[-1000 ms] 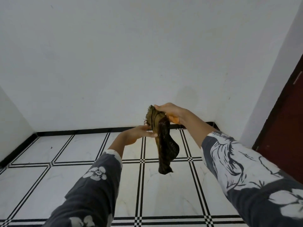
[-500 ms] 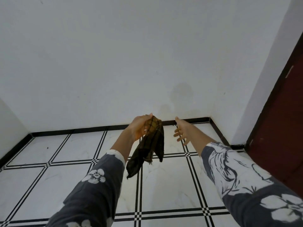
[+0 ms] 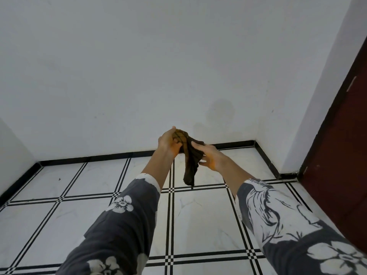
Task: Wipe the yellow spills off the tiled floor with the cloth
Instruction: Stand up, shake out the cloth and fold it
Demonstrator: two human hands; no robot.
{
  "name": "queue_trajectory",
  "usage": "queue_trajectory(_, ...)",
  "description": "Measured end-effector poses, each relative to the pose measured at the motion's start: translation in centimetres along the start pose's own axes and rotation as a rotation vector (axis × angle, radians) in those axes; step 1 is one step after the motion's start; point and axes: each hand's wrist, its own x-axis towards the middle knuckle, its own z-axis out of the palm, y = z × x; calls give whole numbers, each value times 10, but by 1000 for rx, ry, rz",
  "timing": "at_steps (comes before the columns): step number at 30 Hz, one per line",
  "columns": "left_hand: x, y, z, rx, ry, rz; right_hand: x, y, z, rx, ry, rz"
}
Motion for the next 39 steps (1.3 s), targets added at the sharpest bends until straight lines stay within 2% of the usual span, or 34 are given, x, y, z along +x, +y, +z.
queue_trajectory(1,-1,3,-1,54,-37,4,1,-2,-1,6,34,-52)
queue_trajectory(3,-2,9,-5,328,-21,62,1,-13,-8,21,166,-142)
queue_trajectory(5,4,18,-12,705,66,142,2,-29,-20,-117,280,-195)
queue_trajectory(6,6,23,-15,809,66,131,2,-37,-26,-200,288,-199)
queue_trajectory(7,6,26,-19,814,29,101,3,-43,-29,-264,284,-190)
queue_trajectory(10,9,30,-28,570,-145,85,4,-57,-34,-331,269,-184)
queue_trajectory(14,10,27,-36,431,-157,94,0,-70,-38,-345,208,-160)
queue_trajectory(19,10,37,-40,623,-250,22,-2,-76,-54,-406,185,-239)
queue_trajectory(23,8,36,-35,967,-190,189,-4,-76,-63,-487,75,-188)
queue_trajectory(26,8,30,-35,888,-169,243,-2,-74,-67,-506,1,-147)
queue_trajectory(30,6,30,-39,736,-142,140,6,-71,-77,-514,-69,-107)
queue_trajectory(35,9,36,-44,673,-182,79,8,-67,-76,-689,69,-213)
queue_trajectory(39,9,31,-44,824,-160,228,10,-64,-76,-832,208,-330)
